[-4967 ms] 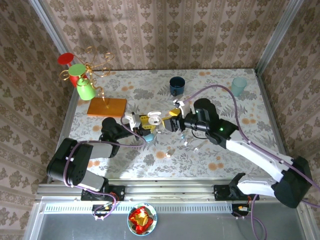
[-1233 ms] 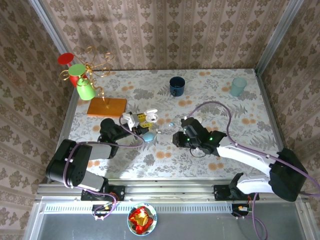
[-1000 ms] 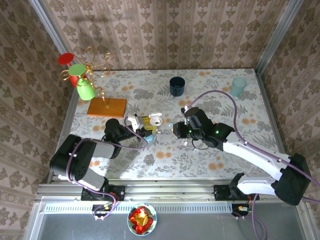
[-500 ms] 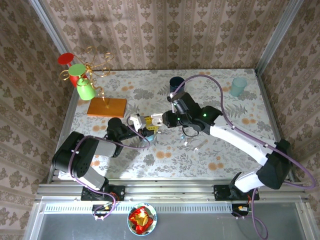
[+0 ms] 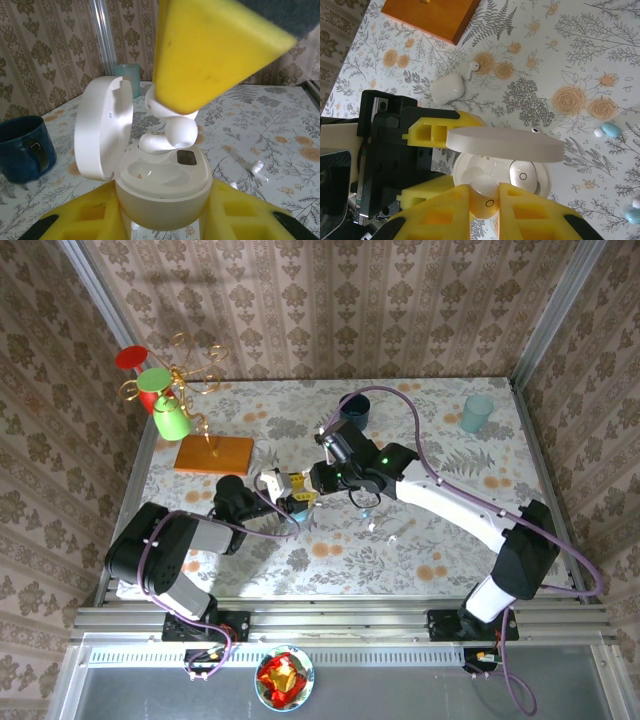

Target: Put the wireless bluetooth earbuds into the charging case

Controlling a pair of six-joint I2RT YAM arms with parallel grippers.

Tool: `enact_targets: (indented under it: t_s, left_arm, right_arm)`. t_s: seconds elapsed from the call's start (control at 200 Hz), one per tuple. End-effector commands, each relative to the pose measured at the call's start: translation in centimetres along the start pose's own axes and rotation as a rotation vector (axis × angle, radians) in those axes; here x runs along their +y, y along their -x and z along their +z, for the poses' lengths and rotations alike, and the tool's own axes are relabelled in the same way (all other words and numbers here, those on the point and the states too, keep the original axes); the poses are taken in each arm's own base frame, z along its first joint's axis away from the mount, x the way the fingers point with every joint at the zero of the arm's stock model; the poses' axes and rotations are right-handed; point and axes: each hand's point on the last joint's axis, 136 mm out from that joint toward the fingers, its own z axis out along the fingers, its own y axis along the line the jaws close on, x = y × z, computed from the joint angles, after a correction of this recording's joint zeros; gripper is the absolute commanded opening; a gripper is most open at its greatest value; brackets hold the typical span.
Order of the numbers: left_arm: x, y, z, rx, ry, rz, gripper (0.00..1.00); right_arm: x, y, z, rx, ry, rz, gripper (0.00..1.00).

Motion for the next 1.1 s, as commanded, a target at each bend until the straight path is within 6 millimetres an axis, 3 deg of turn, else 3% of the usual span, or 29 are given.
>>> enact_targets:
  t_s: [0.0,0.665,0.955,1.095]
  left_arm:
    - [0.1,1.0,0.3,-0.029,-0.011,0.06,0.31]
    - [-0.2,1.6,0.1,-0.04,-0.012,0.065,0.31]
    - [-0.2,1.9,0.1,-0.045,-0.015,0.065,0.31]
    - [-0.3,1.9,-0.1,-0.046,-0.011,0.07,0.31]
  right_arm:
    - [0.9,0.0,0.3,0.021,0.023,-0.022,0.18]
    - [1.0,-0.5,1.6,0.053,0.022,-0.025,0.19]
    - [1.4,0.0,0.8,0.029,0.043,-0.023,0.37]
    - [1.8,0.2,-0.1,0.002,0.068,-0.016,0.39]
